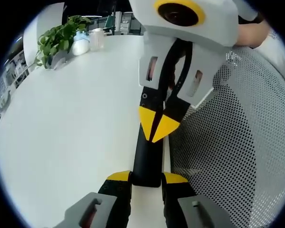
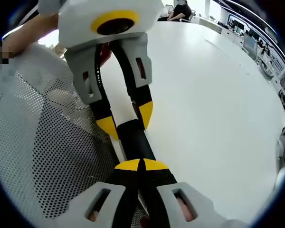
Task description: Press the specified remote control buttons in sequence, fully releasing each button before pressing the next.
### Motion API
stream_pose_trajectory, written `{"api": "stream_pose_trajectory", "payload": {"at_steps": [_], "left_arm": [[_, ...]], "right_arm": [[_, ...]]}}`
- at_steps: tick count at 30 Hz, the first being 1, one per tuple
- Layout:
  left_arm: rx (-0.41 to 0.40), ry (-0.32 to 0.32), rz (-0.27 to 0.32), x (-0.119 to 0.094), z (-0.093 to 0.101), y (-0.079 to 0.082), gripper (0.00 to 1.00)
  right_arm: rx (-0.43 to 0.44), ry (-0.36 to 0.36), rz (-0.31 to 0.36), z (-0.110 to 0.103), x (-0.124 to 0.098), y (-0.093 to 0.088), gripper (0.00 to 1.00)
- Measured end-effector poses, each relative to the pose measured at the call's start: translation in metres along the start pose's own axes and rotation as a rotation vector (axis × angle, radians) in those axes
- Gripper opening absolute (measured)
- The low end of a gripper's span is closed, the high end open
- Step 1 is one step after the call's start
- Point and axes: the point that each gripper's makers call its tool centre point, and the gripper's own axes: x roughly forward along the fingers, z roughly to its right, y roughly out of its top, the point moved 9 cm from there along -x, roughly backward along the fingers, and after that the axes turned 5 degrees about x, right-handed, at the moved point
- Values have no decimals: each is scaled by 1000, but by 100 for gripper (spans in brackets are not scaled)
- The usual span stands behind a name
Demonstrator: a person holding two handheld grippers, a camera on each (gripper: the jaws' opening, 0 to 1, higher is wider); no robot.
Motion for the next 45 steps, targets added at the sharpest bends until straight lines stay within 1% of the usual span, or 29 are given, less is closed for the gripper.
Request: {"api": "stream_pose_trajectory", "payload": {"at_steps": [9,17,20,22,28,36,41,45], "left_arm": [[1,-2,-3,0,0,0,24],[0,-3,-6,0,-1,0,24],[2,-4,-9,0,-1,1,24],[3,-4,-12,0,0,1,24],[6,-4,-20,0,0,2,24],[7,4,-23,0,1,2,24],[5,2,-23,1,0,2,24],[9,4,-27,1,0,2,24]], "right_arm": [[-20,-2,12,-2,2,2,0],[-81,-20,20,-5,3,2,0],[-123,-32,24,-7,3,1,0],[-133,-34,26,-7,3,1,0],[-164,-44,10,-8,4,3,0],[-120,-26,1,-5,3,4,0],[-108,-23,-8,-5,4,5,0],[-46,-20,-49,-3,5,9,0]]}}
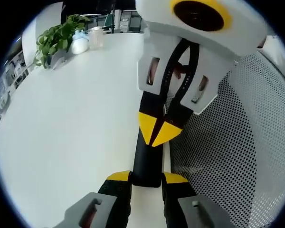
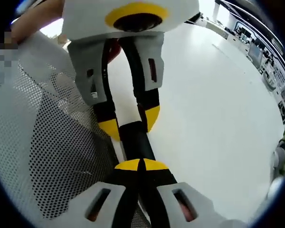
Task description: Press the specified remote control buttons in sequence, fully releasing each button before pressing the next.
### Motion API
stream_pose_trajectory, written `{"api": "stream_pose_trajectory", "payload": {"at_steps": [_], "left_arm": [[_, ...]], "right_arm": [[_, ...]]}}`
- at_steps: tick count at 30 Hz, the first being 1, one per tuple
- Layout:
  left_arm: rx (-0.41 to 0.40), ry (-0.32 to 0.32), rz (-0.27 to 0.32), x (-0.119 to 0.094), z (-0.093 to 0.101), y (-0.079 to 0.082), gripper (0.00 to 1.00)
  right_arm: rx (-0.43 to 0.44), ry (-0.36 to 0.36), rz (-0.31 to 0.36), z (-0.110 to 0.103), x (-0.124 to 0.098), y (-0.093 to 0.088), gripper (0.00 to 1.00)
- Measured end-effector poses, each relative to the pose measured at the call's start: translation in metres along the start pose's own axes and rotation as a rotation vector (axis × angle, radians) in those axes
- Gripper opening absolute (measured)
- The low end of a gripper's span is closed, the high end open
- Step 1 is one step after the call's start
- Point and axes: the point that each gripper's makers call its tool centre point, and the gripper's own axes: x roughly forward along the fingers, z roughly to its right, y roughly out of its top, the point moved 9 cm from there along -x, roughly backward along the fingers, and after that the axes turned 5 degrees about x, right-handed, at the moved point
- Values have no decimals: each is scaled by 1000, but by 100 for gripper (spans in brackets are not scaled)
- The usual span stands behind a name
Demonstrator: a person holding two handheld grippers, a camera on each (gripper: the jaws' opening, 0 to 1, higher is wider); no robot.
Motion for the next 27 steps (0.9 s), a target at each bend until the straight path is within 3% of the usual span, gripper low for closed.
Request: {"api": "stream_pose_trajectory", "payload": {"at_steps": [8,13,19,27], "left_arm": [[18,3,19,2,0,2,24],[18,4,21,2,0,1,24],[21,8,22,2,0,1,24],[17,9,15,2,0,2,24]], "right_arm": [[83,16,-9,2,-1,-1,0],[66,5,18,0,-1,-3,0],[58,2,-14,-1,-1,1,0],[103,17,8,1,-2,-3,0]]}}
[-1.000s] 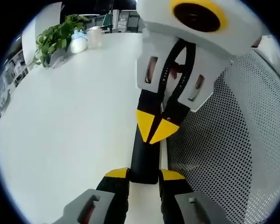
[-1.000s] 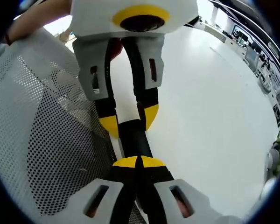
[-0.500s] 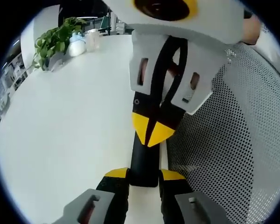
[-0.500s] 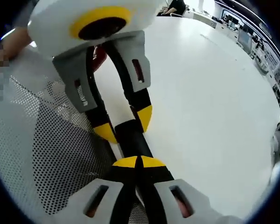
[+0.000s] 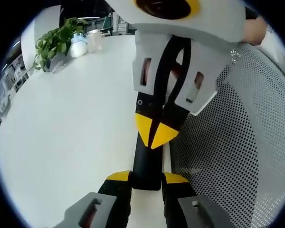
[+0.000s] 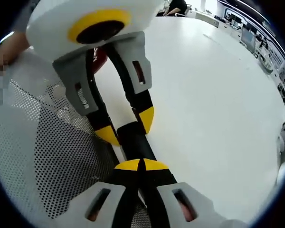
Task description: Press the specified remote control buttons in sequence, fully releasing each button before pressing the next.
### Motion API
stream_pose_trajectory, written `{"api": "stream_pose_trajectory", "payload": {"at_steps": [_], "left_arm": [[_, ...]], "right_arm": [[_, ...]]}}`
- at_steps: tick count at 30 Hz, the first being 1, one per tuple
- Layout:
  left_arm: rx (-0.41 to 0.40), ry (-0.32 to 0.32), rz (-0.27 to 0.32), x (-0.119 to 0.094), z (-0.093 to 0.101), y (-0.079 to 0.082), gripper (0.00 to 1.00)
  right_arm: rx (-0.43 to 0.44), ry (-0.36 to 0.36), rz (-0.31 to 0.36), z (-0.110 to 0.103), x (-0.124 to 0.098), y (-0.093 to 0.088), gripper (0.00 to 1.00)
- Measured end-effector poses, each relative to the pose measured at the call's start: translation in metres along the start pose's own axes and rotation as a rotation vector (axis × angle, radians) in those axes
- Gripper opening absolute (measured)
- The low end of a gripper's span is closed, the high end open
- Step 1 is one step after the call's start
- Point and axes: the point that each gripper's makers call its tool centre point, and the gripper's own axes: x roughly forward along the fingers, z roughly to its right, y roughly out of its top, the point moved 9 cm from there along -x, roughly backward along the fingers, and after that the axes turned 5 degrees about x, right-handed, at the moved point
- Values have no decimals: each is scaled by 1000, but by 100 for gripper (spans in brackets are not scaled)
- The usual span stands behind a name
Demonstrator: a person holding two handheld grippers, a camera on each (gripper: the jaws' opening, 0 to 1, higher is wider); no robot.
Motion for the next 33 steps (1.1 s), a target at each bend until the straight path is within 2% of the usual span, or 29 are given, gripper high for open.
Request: {"api": "stream_pose_trajectory", "payload": {"at_steps": [20,33], "left_arm": [[7,-1,-5,0,1,0,24],[14,-3,-11,0,0,2,24]], "right_arm": [[18,14,10,1,-2,-5,0],[-56,-7,10,-1,-2,-5,0]]}}
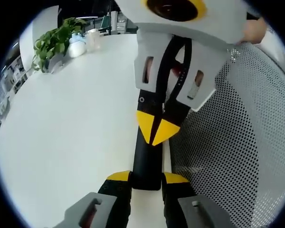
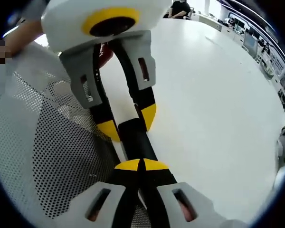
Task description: Press the specified remote control buttons in sequence, fully releasing each button before pressing the next.
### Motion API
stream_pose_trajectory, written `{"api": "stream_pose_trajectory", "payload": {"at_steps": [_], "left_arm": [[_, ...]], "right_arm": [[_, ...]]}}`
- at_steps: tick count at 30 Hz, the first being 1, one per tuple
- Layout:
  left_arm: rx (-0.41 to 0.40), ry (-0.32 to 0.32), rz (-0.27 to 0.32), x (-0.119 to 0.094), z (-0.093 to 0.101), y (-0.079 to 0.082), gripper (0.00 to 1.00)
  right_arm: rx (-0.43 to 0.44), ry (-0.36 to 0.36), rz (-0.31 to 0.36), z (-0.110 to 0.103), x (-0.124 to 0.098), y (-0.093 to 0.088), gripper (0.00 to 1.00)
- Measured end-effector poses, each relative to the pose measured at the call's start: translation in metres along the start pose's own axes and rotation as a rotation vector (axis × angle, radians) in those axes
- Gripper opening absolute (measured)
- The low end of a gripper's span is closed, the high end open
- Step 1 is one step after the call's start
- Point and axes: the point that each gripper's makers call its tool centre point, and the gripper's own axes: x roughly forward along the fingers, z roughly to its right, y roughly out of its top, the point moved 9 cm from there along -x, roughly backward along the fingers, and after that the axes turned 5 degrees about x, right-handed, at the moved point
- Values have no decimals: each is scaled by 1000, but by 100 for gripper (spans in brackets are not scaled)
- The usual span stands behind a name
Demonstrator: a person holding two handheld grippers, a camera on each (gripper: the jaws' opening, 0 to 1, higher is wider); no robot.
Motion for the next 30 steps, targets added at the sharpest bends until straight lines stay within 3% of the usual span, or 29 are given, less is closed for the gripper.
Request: {"api": "stream_pose_trajectory", "payload": {"at_steps": [13,20,30], "left_arm": [[7,3,-3,0,1,0,24],[4,8,0,0,1,0,24],[-11,18,19,0,1,-2,24]], "right_arm": [[-17,-19,-6,-2,0,1,0],[49,-8,-4,0,-1,1,0],[13,-20,-24,-1,0,3,0]]}}
